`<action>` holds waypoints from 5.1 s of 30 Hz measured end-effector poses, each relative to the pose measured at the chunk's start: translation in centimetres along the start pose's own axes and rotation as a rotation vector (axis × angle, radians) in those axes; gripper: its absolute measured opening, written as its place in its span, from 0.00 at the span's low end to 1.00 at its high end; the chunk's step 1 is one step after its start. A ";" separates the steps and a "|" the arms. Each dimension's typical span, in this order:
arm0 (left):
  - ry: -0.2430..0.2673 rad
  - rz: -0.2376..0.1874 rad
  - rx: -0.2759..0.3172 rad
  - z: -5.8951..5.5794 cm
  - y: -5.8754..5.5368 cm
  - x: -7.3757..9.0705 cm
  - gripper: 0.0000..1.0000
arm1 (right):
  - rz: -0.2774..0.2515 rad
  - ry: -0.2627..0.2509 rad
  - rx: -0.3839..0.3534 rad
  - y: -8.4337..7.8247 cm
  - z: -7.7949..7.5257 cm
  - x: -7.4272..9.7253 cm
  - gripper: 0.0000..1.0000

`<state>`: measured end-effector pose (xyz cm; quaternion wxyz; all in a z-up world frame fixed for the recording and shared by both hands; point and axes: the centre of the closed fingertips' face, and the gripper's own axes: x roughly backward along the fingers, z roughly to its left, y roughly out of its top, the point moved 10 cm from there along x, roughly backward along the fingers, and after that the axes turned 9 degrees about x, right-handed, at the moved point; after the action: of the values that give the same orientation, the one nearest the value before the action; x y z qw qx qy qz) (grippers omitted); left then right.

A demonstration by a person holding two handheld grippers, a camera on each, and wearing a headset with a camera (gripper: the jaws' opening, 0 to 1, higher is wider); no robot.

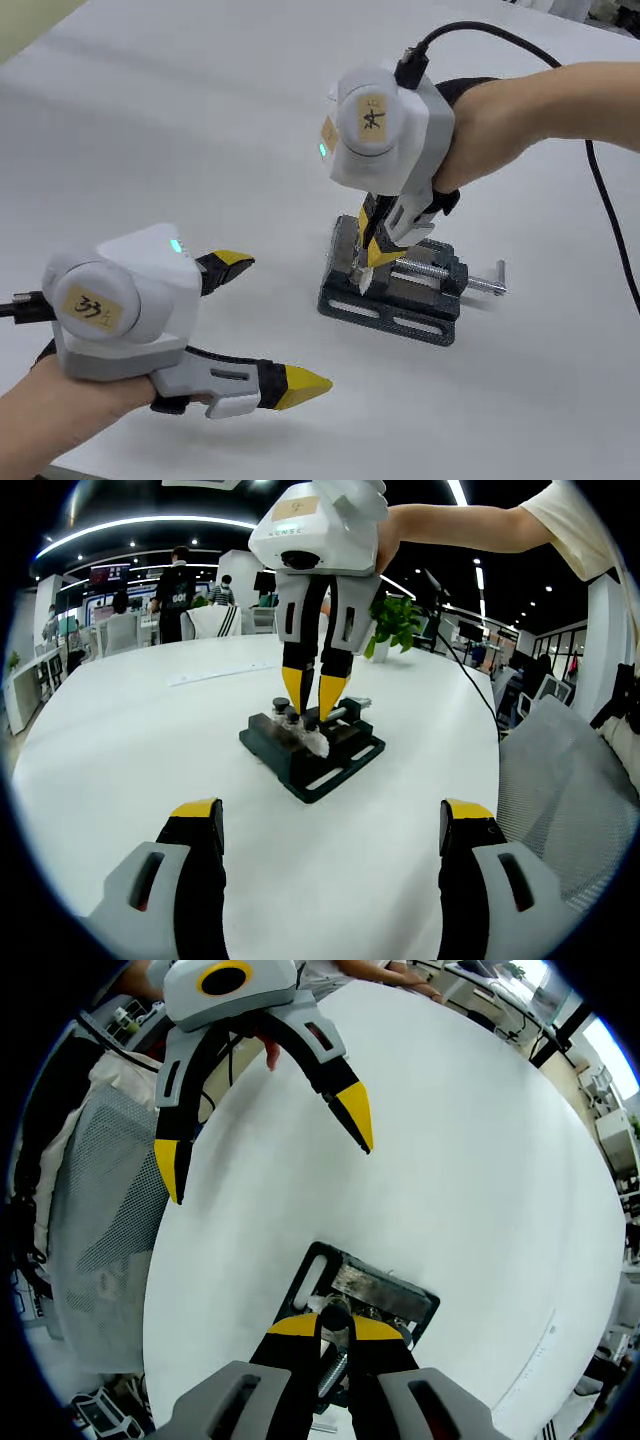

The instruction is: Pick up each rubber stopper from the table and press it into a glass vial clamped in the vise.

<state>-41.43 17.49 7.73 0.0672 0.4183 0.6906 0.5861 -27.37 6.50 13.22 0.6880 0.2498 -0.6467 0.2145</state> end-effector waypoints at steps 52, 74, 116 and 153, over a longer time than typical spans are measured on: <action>0.011 -0.021 0.017 -0.3 -0.4 0.0 0.85 | -0.092 -0.135 -0.240 -0.8 1.7 -0.4 0.06; 0.006 -0.017 0.019 -0.1 -0.4 -0.1 0.85 | -0.147 -0.139 -0.229 -1.5 1.5 0.6 0.13; 0.004 0.006 0.035 0.1 -0.9 -0.6 0.84 | -0.179 -0.101 -0.277 -1.2 1.6 -0.2 0.00; 0.013 -0.030 0.029 0.6 0.1 -0.7 0.83 | -0.174 -0.125 -0.346 -1.5 1.8 -0.3 0.00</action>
<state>-40.57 17.45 7.30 0.0655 0.4049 0.7056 0.5778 -27.83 4.22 12.91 0.6952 0.1954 -0.6914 0.0239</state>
